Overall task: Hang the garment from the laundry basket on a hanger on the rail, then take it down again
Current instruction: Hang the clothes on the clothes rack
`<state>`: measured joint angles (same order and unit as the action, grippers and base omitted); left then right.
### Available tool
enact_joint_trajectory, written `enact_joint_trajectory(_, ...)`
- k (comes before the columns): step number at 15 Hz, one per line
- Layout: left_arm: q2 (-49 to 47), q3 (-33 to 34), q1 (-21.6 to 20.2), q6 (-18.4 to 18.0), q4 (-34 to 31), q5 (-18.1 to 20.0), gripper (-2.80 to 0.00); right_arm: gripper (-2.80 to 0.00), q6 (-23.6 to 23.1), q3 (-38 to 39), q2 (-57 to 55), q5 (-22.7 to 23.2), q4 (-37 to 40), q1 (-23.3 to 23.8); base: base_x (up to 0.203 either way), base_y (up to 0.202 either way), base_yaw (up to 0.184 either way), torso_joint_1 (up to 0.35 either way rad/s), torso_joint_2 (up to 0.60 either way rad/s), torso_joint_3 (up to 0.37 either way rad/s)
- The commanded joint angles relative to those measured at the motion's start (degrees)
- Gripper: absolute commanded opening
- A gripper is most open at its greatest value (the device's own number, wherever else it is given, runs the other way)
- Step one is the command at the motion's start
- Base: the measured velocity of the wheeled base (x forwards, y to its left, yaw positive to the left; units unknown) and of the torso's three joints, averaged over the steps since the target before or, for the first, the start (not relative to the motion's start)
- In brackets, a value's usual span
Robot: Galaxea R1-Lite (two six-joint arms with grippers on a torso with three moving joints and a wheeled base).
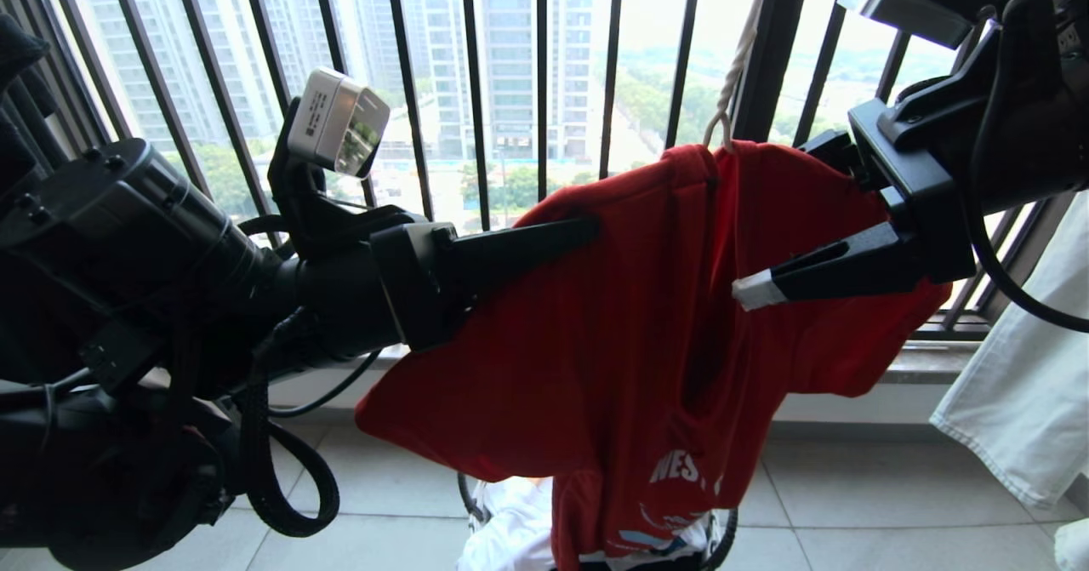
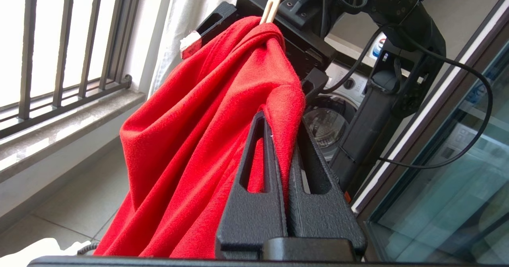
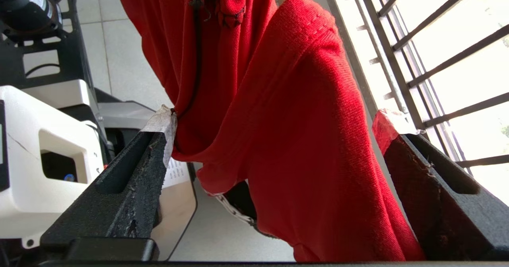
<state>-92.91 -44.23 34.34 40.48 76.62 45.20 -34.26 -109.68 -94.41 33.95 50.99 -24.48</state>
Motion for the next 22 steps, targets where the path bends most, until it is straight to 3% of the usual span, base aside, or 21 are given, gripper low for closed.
enact_joint_trajectory(1,0.18,0.02,-0.06,0.21,0.46,0.24,-2.80,-2.80,-0.46,-0.10,-0.25,0.24,0.33,-0.13,0.000,0.000,0.000,0.000,0.00,0.000)
enact_joint_trajectory(22,-1.21,-2.52,-2.23,0.47,0.90,-0.38,-2.80,-2.80,-0.02,1.22,1.16,0.24,0.60,-1.62,0.000,0.000,0.000,0.000,0.00,0.000)
